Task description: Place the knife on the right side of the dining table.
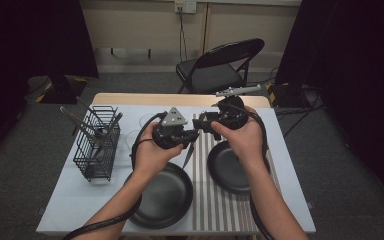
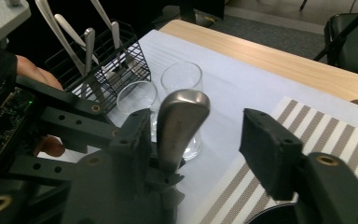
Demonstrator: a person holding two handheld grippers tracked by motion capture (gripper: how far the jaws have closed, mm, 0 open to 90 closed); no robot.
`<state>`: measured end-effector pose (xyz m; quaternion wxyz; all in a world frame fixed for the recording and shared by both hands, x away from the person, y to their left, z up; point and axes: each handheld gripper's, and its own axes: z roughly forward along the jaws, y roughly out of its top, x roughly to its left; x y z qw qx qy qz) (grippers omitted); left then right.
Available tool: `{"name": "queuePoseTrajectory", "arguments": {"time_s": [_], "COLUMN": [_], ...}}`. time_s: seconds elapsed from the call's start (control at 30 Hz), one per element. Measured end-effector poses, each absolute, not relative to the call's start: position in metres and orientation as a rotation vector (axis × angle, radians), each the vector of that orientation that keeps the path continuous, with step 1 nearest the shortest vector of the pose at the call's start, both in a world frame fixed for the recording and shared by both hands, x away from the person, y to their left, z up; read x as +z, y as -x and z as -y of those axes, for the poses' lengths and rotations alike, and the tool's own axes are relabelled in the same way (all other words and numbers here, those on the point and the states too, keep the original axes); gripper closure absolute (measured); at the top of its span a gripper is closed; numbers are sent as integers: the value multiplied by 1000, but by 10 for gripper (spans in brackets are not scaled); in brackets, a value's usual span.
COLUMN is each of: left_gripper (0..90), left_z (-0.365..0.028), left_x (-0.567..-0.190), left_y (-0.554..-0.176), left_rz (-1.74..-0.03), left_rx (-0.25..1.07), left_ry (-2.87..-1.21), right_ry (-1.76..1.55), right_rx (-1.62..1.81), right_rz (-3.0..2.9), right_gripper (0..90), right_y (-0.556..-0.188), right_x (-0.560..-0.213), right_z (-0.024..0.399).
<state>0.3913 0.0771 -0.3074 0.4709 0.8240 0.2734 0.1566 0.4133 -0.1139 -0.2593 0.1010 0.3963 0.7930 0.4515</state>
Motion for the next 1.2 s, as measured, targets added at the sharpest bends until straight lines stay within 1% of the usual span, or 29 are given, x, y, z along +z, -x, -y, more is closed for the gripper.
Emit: {"name": "queuePoseTrajectory", "arguments": {"time_s": [0.17, 0.3, 0.37, 0.53, 0.77, 1.2], "left_gripper": [836, 836, 836, 836, 836, 834], "left_z": [-76, -76, -76, -76, -75, -74], "left_x": [-307, -307, -308, -308, -308, -309], "left_y": [-391, -391, -391, -391, -391, -392], "left_rz": [-666, -669, -671, -683, -691, -703], "left_rx": [388, 387, 389, 400, 416, 417], "left_ry": [-2020, -2017, -2017, -2017, -2004, -1970], "right_ry": [-1194, -1218, -1228, -1232, -1233, -1210], "right_rx": [1338, 1352, 1358, 1374, 1385, 1436], "right_rz": [-2336, -2318, -2320, -2307, -2301, -2290], "right_gripper": [488, 561, 580, 661, 709, 733], "right_y": [-413, -412, -411, -411, -410, -410], "right_x": [-260, -259, -259, -257, -255, -255], "right_z": [112, 111, 110, 111, 110, 112]}}
